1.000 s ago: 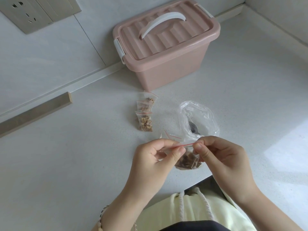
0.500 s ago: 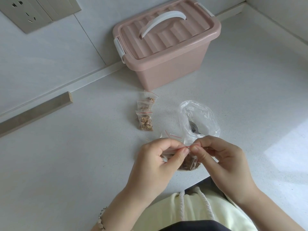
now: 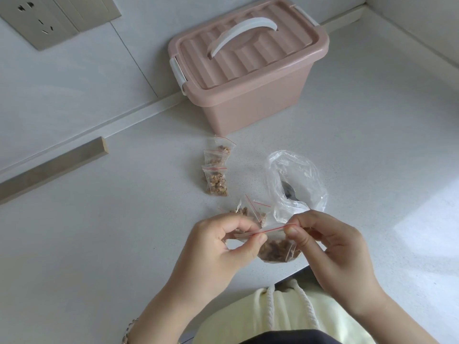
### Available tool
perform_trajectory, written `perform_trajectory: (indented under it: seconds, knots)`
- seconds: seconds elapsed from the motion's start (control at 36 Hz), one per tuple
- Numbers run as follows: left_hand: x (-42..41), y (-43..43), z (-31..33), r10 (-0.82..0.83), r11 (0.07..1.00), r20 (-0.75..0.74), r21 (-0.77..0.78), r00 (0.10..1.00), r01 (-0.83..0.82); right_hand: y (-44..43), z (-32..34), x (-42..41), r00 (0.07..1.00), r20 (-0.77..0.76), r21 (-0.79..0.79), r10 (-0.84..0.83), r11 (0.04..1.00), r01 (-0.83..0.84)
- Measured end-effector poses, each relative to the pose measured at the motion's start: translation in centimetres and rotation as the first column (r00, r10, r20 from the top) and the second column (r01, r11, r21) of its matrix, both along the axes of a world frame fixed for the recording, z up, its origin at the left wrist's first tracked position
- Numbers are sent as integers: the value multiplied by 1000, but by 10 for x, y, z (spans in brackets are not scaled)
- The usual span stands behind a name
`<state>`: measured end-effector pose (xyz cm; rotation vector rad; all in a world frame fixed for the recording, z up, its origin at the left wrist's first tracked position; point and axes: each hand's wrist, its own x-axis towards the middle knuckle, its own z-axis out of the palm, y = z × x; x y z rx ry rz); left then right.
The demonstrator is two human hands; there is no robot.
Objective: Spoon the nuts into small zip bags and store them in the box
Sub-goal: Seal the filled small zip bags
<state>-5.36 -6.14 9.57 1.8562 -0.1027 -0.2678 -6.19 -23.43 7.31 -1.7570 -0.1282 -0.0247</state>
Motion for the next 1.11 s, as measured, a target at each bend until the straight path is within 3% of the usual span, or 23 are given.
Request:
perform_trajectory:
  seconds: [0.28, 0.42, 0.67, 1.0, 1.11]
  knots:
    - [1, 6, -1, 172, 980, 59, 90, 983, -177, -1, 0, 2, 996, -81, 25, 23, 999, -21]
    - [-2, 4, -3, 18, 982, 134, 186, 991, -43, 0, 1, 6, 978, 15, -224, 209, 954, -200]
    - [-6, 10, 0, -28, 958, 218, 284, 976, -36, -5, -2, 16, 951, 196, -519, 240, 848, -107]
    - [-3, 30, -19, 130, 944, 107, 292, 986, -156, 6, -24, 34, 978, 162, -428, 129, 903, -48]
    - [6, 38, -34, 229, 933, 45, 274, 972, -233, 19, -34, 50, 980, 83, -418, 183, 899, -133]
